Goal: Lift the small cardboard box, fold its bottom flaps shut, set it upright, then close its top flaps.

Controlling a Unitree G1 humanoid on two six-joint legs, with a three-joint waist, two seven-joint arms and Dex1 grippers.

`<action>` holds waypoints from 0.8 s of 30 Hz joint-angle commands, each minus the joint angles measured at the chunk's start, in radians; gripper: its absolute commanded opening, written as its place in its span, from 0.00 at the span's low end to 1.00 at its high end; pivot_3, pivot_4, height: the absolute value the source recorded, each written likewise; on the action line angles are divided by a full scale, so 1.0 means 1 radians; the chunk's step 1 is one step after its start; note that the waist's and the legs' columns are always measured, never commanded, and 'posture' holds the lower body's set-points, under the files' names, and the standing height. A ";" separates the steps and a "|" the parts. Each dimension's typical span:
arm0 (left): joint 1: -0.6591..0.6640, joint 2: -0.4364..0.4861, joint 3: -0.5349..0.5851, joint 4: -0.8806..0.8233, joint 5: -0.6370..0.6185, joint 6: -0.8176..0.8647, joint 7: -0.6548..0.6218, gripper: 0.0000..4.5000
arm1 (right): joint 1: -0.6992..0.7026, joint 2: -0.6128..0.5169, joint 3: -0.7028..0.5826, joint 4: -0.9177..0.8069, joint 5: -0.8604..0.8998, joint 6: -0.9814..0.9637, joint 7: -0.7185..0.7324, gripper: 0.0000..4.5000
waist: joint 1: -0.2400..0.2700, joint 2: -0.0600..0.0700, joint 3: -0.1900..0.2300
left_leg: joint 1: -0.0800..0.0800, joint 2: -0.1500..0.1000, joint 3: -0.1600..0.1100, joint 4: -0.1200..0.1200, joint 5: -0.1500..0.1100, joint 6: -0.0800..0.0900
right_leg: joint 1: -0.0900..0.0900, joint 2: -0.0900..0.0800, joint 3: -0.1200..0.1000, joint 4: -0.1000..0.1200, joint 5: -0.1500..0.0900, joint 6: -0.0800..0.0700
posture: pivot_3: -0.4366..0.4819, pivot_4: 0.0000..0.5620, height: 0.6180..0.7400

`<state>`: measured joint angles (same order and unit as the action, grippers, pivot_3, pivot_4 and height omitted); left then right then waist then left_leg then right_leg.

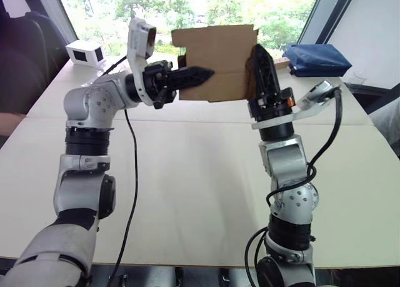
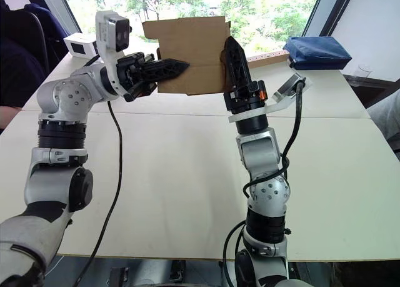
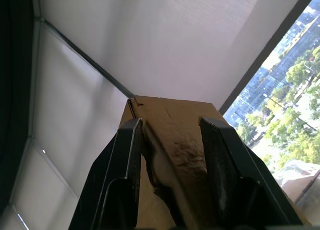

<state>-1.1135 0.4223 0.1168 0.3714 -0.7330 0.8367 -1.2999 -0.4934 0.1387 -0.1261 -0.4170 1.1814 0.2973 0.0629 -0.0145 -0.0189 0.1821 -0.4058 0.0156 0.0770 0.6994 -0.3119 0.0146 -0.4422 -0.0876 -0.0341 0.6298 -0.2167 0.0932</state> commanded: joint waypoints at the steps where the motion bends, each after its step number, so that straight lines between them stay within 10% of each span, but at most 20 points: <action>1: -0.015 -0.012 0.015 -0.029 -0.026 -0.003 0.008 0.00 | -0.044 0.027 0.016 -0.014 0.006 -0.016 0.000 0.41 | 0.000 0.000 0.000 | 0.000 0.000 0.000 0.000 0.000 0.000 | 0.000 0.000 0.000 0.000 0.000 0.000 | 0.48 0.27 1.00; 24: 0.012 -0.019 0.006 -0.047 -0.025 0.004 0.024 0.00 | -0.066 0.015 0.114 -0.003 -0.084 -0.003 0.019 0.41 | -0.002 0.000 0.000 | 0.000 0.000 0.000 0.000 0.001 -0.001 | 0.000 0.000 0.000 0.000 0.000 0.000 | 0.48 0.27 1.00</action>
<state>-1.0867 0.4077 0.1359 0.3415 -0.7544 0.8454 -1.2707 -0.5567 0.1366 -0.0826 -0.3549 1.0731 0.2554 0.0522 -0.0166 -0.0188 0.1822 -0.4059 0.0156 0.0770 0.6993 -0.3113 0.0136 -0.4423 -0.0876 -0.0341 0.6298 -0.2167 0.0932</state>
